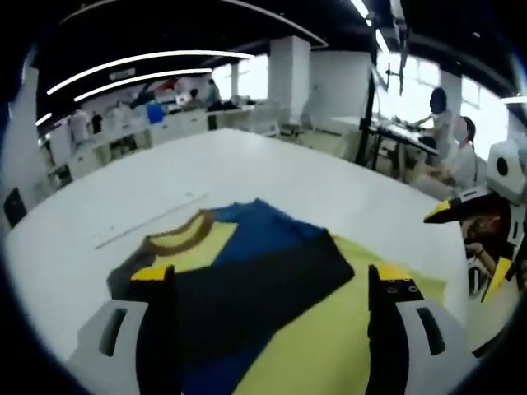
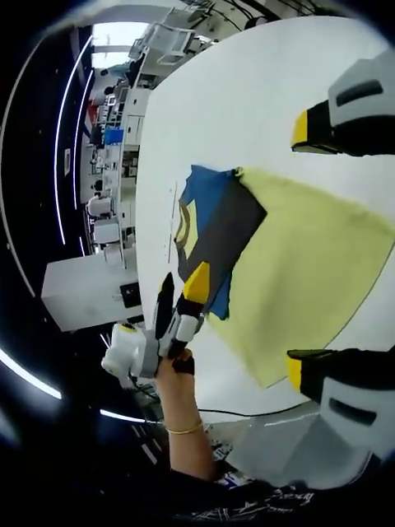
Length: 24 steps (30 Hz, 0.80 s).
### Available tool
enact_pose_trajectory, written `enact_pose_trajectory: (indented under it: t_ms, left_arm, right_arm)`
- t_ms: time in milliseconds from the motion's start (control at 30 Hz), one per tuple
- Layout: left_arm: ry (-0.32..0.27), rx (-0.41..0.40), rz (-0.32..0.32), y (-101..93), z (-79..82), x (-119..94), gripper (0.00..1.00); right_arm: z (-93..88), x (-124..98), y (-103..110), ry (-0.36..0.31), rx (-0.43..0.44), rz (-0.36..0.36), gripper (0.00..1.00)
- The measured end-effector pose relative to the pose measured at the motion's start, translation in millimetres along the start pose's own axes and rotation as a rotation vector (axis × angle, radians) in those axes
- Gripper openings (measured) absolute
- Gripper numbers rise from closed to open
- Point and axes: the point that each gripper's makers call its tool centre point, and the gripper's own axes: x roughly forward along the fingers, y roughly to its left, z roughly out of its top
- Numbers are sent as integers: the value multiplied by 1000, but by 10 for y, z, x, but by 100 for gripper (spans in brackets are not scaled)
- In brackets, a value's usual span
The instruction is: Fold the garment on the visible template until the final outline fits inside the template.
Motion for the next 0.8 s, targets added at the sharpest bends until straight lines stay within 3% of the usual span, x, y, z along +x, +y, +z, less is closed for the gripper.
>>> enact_pose_trajectory:
  t_ms: [233,500,800]
  left_arm:
    - [39,13,67,283,-225,-314,99]
    - [77,-18,121,496,-515,-673,99]
    - [118,-65,158,510,-929,-1050,99]
  right_arm:
    - [46,16,-6,-3,-8,0,100]
    - [-64,39,-16,45,-19,3,100]
    - [-245,3,20,96,-12,9,100]
